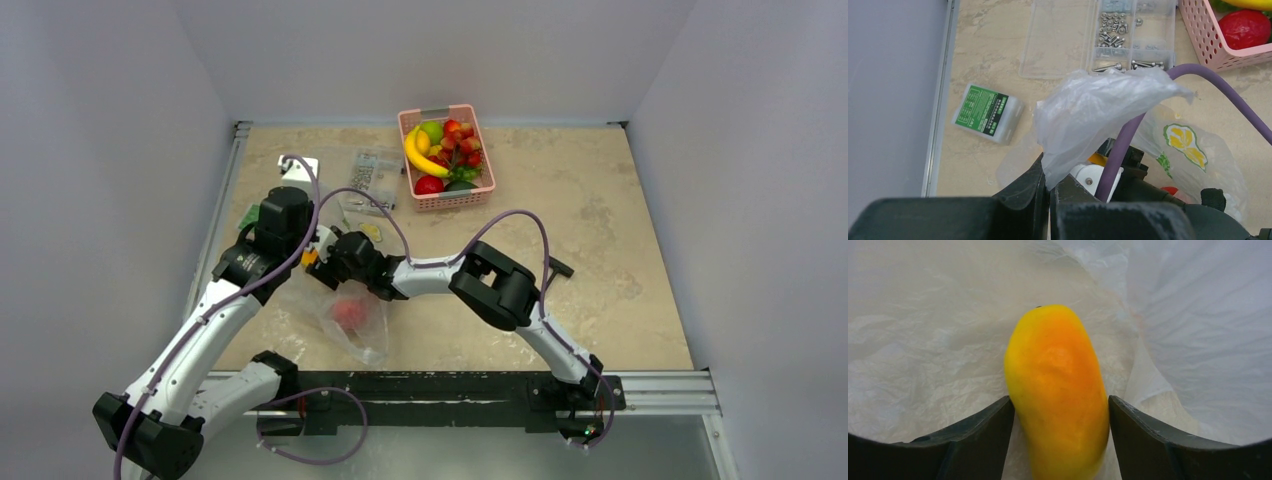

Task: Take the fake fruits out of the plastic bag
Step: Take out the fake fruit from the plastic bag.

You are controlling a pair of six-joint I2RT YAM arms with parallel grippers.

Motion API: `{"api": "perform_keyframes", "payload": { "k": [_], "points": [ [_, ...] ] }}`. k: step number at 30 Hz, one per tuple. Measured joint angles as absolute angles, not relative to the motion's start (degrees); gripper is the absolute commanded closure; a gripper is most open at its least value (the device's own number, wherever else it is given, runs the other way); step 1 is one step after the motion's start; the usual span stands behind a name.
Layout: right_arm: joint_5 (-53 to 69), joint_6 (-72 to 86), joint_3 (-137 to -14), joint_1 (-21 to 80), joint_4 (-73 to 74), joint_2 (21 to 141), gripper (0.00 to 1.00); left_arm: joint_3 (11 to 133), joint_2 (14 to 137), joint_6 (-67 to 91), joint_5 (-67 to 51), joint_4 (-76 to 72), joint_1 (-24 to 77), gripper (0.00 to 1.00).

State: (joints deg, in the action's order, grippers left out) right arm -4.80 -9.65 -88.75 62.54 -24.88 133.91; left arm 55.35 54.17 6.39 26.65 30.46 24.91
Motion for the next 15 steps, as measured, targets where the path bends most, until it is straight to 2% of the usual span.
{"api": "perform_keyframes", "payload": {
  "k": [6,11,15],
  "points": [
    [-4.7,-10.0,-89.8,62.3,-23.3,133.9,0.56,55.4,54.2,6.4,27.6,30.5,24.9,1.00],
    [-4.8,-9.9,-88.9,62.2,-22.9,133.1,0.75,55.4,54.5,6.4,28.0,30.5,24.9,1.00],
    [-4.8,-9.7,-86.3,62.2,-21.5,129.9,0.81,55.4,54.5,6.4,28.8,30.5,24.9,1.00]
  ]
}}
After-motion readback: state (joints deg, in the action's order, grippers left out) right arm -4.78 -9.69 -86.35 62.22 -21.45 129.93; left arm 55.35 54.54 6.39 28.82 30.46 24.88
